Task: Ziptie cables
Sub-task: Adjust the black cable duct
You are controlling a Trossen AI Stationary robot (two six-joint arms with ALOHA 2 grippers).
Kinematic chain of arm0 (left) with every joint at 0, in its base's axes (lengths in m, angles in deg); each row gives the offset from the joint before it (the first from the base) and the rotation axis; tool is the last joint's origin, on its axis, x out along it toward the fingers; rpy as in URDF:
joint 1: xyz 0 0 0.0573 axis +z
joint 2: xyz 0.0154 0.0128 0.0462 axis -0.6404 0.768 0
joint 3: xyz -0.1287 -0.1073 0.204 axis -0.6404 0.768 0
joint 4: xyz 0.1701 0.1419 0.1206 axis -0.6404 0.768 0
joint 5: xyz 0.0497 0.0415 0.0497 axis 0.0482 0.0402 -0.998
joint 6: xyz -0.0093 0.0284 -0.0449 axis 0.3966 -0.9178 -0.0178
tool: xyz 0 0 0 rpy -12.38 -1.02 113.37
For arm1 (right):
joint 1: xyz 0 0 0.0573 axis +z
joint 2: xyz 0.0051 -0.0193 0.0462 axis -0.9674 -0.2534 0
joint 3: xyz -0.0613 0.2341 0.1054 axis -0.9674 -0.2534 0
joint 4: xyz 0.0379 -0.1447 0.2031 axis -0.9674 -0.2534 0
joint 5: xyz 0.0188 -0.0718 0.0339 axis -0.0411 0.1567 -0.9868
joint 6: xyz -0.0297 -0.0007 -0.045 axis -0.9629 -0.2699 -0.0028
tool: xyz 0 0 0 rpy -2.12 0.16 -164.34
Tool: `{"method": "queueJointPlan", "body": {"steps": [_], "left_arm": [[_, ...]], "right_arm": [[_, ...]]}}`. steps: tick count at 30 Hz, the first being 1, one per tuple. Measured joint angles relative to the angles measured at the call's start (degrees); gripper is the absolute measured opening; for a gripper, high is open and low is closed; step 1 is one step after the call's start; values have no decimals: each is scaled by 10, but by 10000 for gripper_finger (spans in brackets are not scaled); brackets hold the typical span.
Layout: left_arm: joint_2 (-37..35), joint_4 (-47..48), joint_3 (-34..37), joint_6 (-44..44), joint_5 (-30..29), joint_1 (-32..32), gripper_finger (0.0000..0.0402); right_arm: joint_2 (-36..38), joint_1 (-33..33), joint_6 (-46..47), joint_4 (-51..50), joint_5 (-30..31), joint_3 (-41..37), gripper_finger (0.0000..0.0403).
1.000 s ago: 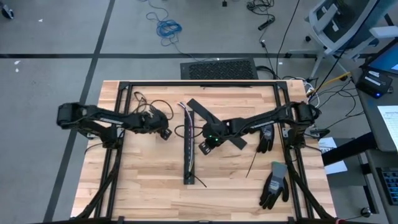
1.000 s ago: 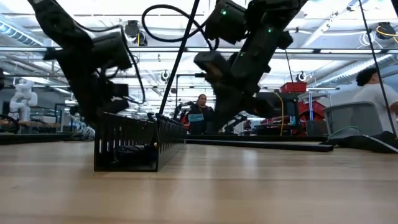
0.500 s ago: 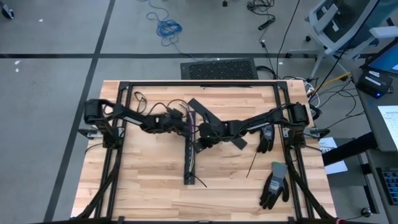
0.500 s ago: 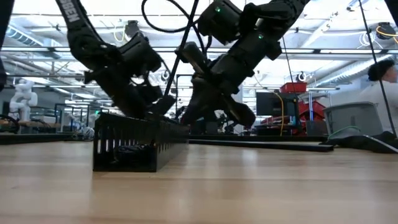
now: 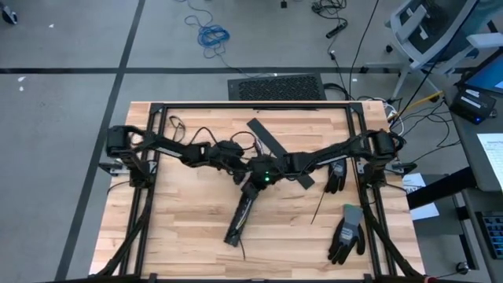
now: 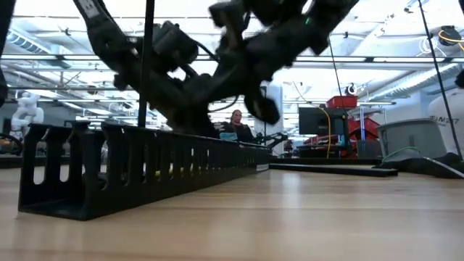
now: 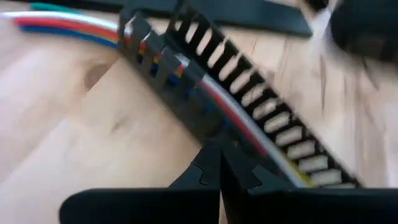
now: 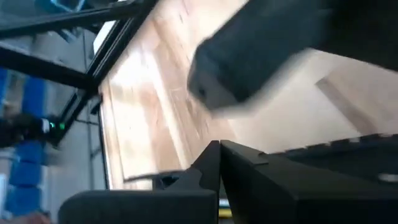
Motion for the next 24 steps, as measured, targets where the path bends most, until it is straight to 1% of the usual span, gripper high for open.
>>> {"method": "queueJointPlan", "body": {"steps": [1,5,8,10,12,15,17,19,20,22,24], "left_arm": [[-20,33,1,-19,-13,0,0],[-110,131,1,-95,-117,1,0],[-169,158,1,-110,-168,-12,0],[-192,146,1,-108,-206,-42,0],[-201,127,0,-108,-251,-79,0],[-194,135,-11,-110,-301,-144,0],[-185,145,-22,-105,-342,-178,0],[-179,154,-28,-80,-387,-203,0],[-179,150,-31,-65,-400,-211,0],[-179,144,-33,-37,-402,-218,0],[-179,138,-34,-6,-377,-219,0]], "right_arm": [[18,-3,-17,-33,8,1,0],[81,-35,-89,-148,69,0,0],[97,-78,-135,-193,75,0,0],[88,-113,-170,-204,73,0,0],[71,-147,-182,-204,63,0,0],[42,-187,-186,-214,39,13,0],[25,-198,-193,-215,38,31,0],[7,-203,-193,-218,38,58,0],[-3,-203,-193,-225,38,71,0],[-27,-202,-195,-240,38,100,0],[-50,-203,-199,-265,39,131,0]]}}
